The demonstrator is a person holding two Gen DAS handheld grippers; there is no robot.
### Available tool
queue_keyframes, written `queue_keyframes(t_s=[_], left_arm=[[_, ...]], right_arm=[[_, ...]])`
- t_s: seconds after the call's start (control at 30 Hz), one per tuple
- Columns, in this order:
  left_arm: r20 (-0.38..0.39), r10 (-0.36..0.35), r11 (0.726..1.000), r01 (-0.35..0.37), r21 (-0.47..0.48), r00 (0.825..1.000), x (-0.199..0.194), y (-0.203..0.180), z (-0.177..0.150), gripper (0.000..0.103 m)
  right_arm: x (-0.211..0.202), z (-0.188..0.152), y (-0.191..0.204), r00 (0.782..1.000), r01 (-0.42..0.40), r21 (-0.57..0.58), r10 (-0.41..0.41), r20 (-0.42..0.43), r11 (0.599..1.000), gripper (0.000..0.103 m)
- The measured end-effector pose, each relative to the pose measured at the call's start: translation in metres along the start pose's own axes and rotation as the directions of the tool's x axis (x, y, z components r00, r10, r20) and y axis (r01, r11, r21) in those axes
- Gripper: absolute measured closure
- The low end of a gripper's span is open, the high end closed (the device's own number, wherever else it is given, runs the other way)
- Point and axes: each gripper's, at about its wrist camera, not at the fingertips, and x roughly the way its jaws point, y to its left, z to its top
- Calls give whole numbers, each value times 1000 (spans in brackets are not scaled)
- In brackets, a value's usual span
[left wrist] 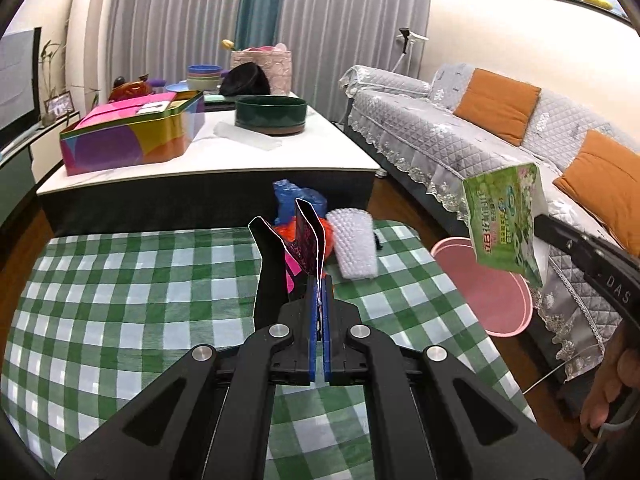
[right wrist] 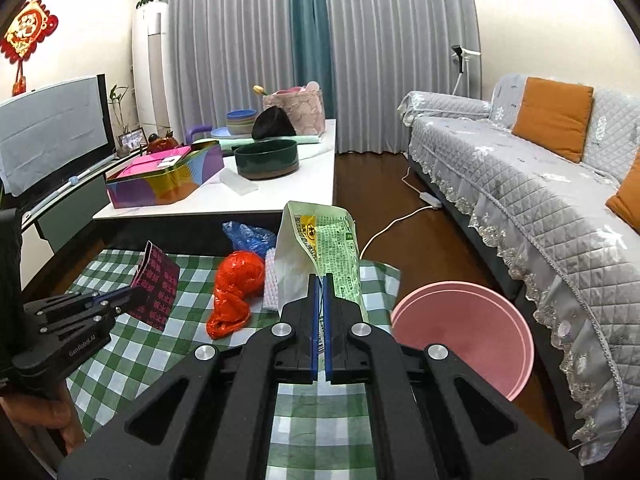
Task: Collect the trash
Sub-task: 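Carry the card case and green packet over the pink bin with both grippers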
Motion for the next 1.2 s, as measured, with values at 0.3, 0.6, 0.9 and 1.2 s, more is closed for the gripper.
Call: queue_keyframes(t_s=[0.3, 0.6, 0.9, 1.2], left_arm=[[0, -37, 999, 37, 15, 999, 7, -22, 2, 101], [-11, -80, 996, 80, 39, 997, 20, -49, 0, 101], [-24, -112, 991, 113, 69, 993, 35, -74, -1, 101], [-39, -144, 984, 147, 100, 989, 49, -97, -2, 101]], right_arm=[[-8, -2, -22, 999, 42, 29, -43, 6, 999, 101], [-11, -6, -47, 997, 83, 64, -83, 5, 995, 101], [-10, -10, -71, 992, 123, 98, -123, -2, 988, 101], [-9, -17, -102, 986, 168, 151, -169, -12, 974, 101]])
